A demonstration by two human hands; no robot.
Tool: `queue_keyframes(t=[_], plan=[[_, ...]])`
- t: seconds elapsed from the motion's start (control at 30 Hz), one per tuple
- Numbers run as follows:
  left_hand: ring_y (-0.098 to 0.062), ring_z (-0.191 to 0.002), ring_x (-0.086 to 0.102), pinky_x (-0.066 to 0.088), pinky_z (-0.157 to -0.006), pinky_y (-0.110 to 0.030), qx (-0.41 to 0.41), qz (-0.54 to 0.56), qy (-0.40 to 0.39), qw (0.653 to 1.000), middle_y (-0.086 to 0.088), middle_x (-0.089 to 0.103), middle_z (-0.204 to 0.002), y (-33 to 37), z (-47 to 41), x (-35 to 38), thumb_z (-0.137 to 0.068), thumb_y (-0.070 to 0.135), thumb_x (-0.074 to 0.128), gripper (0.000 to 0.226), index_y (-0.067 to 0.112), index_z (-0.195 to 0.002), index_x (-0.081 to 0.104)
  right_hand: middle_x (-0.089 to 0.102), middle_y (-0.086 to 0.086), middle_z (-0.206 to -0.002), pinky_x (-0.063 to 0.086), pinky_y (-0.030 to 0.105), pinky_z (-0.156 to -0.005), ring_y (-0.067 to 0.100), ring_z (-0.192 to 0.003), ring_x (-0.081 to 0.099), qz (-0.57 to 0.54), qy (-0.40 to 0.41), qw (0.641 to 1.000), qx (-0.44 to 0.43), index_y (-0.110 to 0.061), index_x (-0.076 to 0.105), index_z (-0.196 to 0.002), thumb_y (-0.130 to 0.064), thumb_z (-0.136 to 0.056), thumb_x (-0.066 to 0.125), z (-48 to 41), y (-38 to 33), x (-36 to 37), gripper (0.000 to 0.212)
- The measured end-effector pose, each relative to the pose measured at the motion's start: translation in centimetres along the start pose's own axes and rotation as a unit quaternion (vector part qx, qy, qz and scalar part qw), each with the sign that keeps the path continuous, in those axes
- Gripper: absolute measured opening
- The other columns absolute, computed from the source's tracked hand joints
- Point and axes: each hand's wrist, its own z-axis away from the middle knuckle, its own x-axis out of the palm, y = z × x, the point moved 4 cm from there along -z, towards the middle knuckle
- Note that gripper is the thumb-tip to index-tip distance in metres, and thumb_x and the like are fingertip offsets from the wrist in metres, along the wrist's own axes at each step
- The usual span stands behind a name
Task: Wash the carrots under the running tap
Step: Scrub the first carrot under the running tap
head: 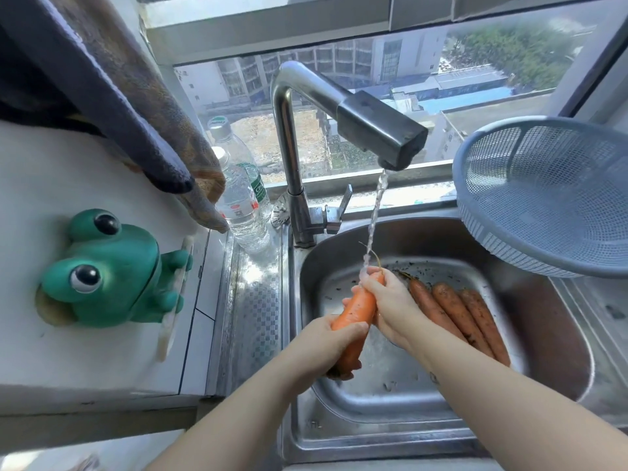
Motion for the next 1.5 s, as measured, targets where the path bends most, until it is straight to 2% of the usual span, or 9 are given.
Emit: queue_keyframes(t=[0.2,0.4,0.6,0.77,0.9,1.07,1.2,1.4,1.5], plan=[[-0.017,-0.070,0.066,0.050,-0.054,-0.023,-0.021,0.021,0.000,1.000,-0.006,0.065,-0.092,-0.4,0.2,-1.0,-0.092,0.033,0.060,0.028,0.012,-0.111,0.059,0.049,0.011,-0.122,0.058,0.035,-0.065,0.027,-0.098,0.063,0.041,-0.120,0.989,0.075,-0.020,0.022,-0.150,0.009,-0.086,0.061,0.4,-0.4,-1.2,0.081],[-0.016,-0.068,0.064,0.050,-0.054,-0.022,-0.007,-0.012,0.002,1.000,-0.007,0.062,-0.091,0.0,0.2,-0.3,-0.093,0.031,0.058,0.028,0.010,-0.112,0.057,0.057,0.019,-0.120,0.057,0.034,-0.065,0.026,-0.097,0.064,0.131,-0.034,0.990,0.028,-0.008,0.050,-0.120,-0.012,-0.092,0.062,-0.5,-0.5,-1.3,0.031],[-0.020,-0.072,0.065,0.050,-0.056,-0.026,-0.015,0.002,-0.006,1.000,-0.008,0.064,-0.091,-0.2,0.2,-1.0,-0.092,0.031,0.061,0.025,0.012,-0.108,0.059,0.057,0.017,-0.121,0.059,0.039,-0.077,0.029,-0.096,0.067,0.036,-0.141,0.984,0.100,-0.014,0.041,-0.134,0.007,-0.089,0.057,0.2,-1.1,-1.9,0.052],[-0.018,-0.066,0.063,0.047,-0.050,-0.023,0.013,-0.039,0.020,0.999,-0.009,0.062,-0.089,0.4,-0.1,-0.6,-0.092,0.028,0.060,0.023,0.012,-0.107,0.057,0.058,0.020,-0.118,0.058,0.033,-0.062,0.028,-0.093,0.066,0.068,-0.062,0.994,0.055,-0.005,0.046,-0.128,0.001,-0.087,0.064,-0.2,-1.4,-1.3,0.045],[-0.016,-0.067,0.064,0.049,-0.053,-0.022,-0.005,-0.017,0.005,1.000,-0.007,0.064,-0.090,0.6,0.2,-0.8,-0.093,0.030,0.060,0.026,0.011,-0.111,0.058,0.060,0.019,-0.110,0.059,0.040,-0.073,0.030,-0.091,0.067,0.040,-0.093,0.991,0.087,-0.007,0.049,-0.123,-0.002,-0.095,0.054,-0.1,-1.8,-1.5,0.029],[-0.017,-0.067,0.064,0.049,-0.054,-0.025,0.002,-0.031,0.010,0.999,-0.007,0.064,-0.089,0.5,0.1,-0.7,-0.092,0.030,0.060,0.024,0.012,-0.107,0.058,0.057,0.016,-0.115,0.060,0.033,-0.070,0.027,-0.096,0.066,0.138,-0.079,0.987,0.027,-0.008,0.045,-0.126,-0.001,-0.085,0.068,0.1,-1.7,-1.6,0.047],[-0.017,-0.066,0.063,0.046,-0.048,-0.022,0.016,-0.042,0.018,0.999,-0.008,0.062,-0.087,0.7,0.2,-0.3,-0.093,0.029,0.059,0.019,0.013,-0.103,0.056,0.062,0.021,-0.116,0.058,0.043,-0.080,0.031,-0.098,0.067,0.123,-0.050,0.991,0.020,-0.004,0.054,-0.120,-0.011,-0.094,0.060,-0.1,-2.0,-2.1,0.028],[-0.017,-0.068,0.064,0.048,-0.052,-0.023,0.017,-0.047,0.019,0.999,-0.009,0.063,-0.090,1.1,0.5,-0.3,-0.092,0.031,0.059,0.023,0.013,-0.106,0.057,0.057,0.014,-0.117,0.060,0.034,-0.072,0.027,-0.100,0.066,0.145,-0.024,0.989,-0.023,-0.011,0.047,-0.125,-0.011,-0.082,0.074,0.3,-1.8,-1.5,0.050],[-0.018,-0.069,0.065,0.048,-0.052,-0.022,0.014,-0.044,0.026,0.999,-0.008,0.063,-0.091,1.1,0.7,0.0,-0.092,0.031,0.059,0.025,0.014,-0.109,0.056,0.060,0.016,-0.116,0.060,0.033,-0.069,0.025,-0.098,0.065,0.169,0.006,0.985,-0.044,-0.007,0.054,-0.120,-0.020,-0.088,0.068,0.2,-1.8,-1.4,0.037]])
